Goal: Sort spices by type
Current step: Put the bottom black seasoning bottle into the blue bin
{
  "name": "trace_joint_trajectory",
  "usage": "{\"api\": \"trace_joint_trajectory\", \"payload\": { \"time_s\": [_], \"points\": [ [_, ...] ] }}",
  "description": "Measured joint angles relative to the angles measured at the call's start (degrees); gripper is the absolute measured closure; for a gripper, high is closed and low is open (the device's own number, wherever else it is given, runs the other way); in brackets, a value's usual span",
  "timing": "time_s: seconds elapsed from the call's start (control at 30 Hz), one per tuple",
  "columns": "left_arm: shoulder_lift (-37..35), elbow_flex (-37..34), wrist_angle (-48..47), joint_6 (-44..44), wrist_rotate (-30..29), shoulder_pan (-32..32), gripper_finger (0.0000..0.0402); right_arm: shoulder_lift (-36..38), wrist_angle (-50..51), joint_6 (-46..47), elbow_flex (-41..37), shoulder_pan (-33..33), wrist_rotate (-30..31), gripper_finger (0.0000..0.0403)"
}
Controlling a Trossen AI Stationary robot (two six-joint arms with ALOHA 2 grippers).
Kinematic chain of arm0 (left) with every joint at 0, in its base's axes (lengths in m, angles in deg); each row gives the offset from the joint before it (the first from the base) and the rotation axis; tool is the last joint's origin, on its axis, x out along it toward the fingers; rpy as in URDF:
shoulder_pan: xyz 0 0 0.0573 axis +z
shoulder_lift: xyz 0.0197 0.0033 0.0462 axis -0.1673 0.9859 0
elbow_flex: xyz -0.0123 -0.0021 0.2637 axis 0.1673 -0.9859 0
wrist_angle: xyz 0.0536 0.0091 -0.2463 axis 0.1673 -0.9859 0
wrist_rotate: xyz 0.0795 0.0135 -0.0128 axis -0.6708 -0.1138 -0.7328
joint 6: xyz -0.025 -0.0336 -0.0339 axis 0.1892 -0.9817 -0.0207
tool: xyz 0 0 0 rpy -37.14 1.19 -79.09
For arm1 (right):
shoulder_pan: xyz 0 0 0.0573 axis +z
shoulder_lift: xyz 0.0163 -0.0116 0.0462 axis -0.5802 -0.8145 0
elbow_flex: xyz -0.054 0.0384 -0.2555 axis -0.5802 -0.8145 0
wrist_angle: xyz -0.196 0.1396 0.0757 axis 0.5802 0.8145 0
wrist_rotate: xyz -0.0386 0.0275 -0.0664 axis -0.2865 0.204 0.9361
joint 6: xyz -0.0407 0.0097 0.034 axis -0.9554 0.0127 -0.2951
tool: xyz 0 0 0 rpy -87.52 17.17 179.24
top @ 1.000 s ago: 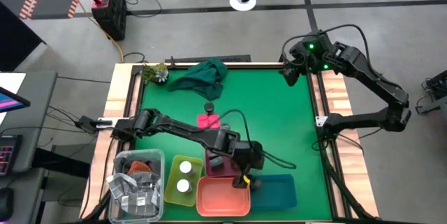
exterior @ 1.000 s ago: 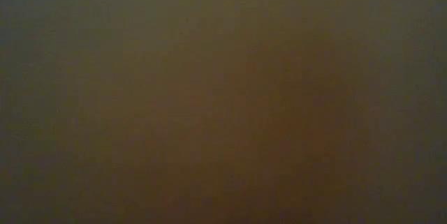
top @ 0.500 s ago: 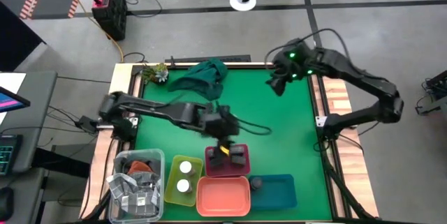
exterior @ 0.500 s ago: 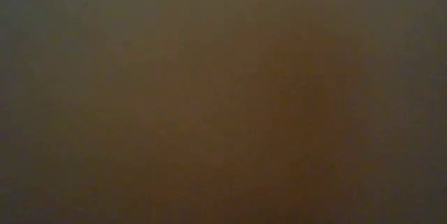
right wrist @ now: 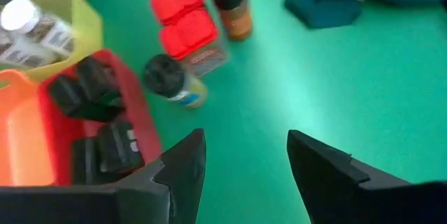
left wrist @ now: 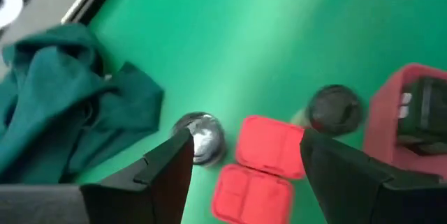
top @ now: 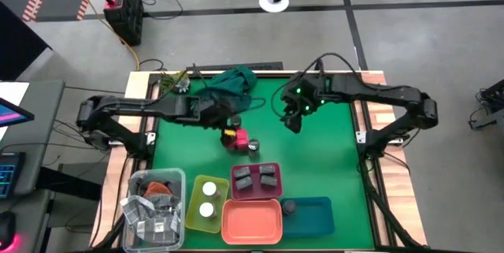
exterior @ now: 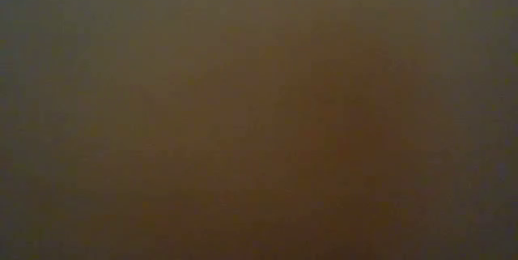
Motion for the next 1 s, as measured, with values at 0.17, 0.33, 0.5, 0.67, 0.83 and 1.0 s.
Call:
{"api": "trace_joint_trajectory", "payload": {
  "time_s": [0.17,0.33,0.5,0.67,0.83,1.0],
  "points": [
    [0.39,-0.1,0.96,0.33,4.01,5.58,0.0153,0.27,-2.31,2.04,0.0,5.67,1.32,0.0175],
    [-2.55,-0.16,5.69,2.13,0.6,6.34,0.0153,0.46,-7.51,2.96,0.0,11.3,6.2,0.0172],
    [-7.78,-3.69,9.31,3.72,-1.14,6.09,0.0153,-2.4,-12.86,4.44,0.21,14.36,6.21,0.0146],
    [-16.84,-12.16,9.19,-2.75,-1.53,6.42,0.0153,-7.37,-11.15,3.4,3.74,15.38,6.56,0.0116],
    [-25.47,-17.21,8.5,-10.22,-1.65,5.32,0.0153,-13.1,-9.38,-1.67,9.13,15.21,6.58,0.0095],
    [-30.15,-17.38,7.45,-14.95,-3.02,4.7,0.0153,-18.82,-6.27,-6.71,12.5,14.16,6.58,0.0078]
  ]
}}
